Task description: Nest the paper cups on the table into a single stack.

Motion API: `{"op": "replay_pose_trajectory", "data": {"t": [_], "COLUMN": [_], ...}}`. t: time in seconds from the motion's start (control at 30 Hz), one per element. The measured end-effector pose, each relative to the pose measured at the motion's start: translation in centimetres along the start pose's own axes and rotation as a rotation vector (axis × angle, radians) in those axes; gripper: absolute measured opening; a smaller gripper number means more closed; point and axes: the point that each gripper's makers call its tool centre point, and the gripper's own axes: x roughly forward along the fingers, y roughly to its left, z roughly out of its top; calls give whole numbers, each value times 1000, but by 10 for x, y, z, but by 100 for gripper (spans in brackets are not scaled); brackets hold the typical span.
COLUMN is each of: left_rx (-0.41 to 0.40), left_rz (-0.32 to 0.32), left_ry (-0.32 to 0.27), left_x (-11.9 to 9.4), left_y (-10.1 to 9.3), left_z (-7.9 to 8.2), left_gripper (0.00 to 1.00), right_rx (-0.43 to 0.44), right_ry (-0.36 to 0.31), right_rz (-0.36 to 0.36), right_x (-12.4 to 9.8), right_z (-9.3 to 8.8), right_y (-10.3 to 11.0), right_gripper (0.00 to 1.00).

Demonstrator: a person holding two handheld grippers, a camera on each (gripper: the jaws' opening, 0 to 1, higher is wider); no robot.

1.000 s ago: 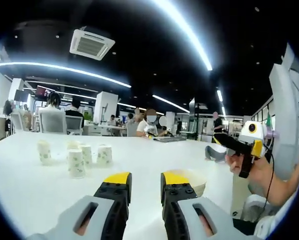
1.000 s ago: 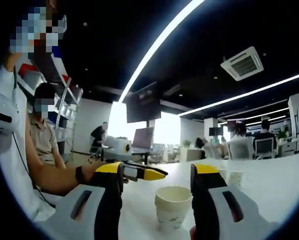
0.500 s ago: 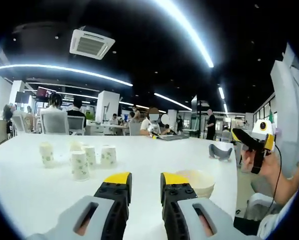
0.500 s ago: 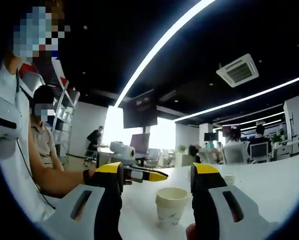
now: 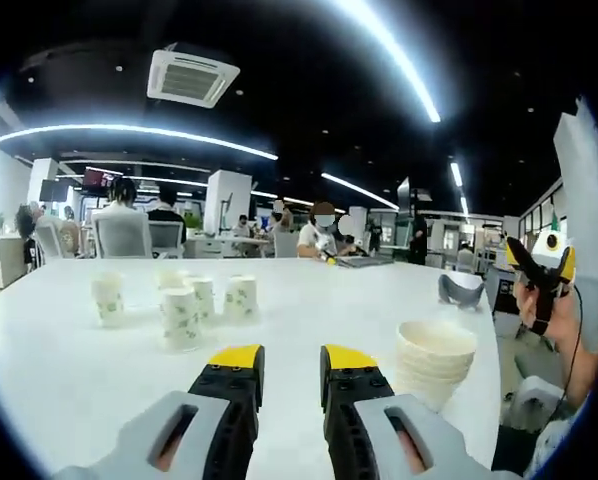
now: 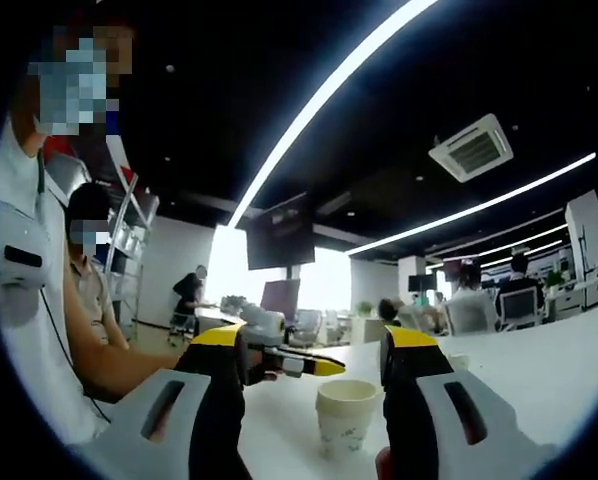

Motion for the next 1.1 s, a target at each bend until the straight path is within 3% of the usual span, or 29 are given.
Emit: {"op": "replay_pose_trajectory", "data": {"t": [0.2, 0.57, 0.87, 1.1], "left_rx": [-5, 27, 52, 82], "left_rz": [64, 140, 196, 222], "left_ry": [-3, 7, 62, 121], "left_x": [14, 52, 86, 109], "left_y": [26, 72, 109, 124], "left_z": [1, 16, 13, 3], "left_gripper": [29, 42, 48, 48], "right_rx": [-5, -16, -23, -35], "right_ry": [0, -4, -7, 2], "right_rz": [-26, -47, -55, -63], "right_x": [-11, -21, -27, -30], "right_z": [3, 8, 15, 14], "right_y": [-6, -6, -8, -10], "right_gripper": [56, 56, 56, 55]}}
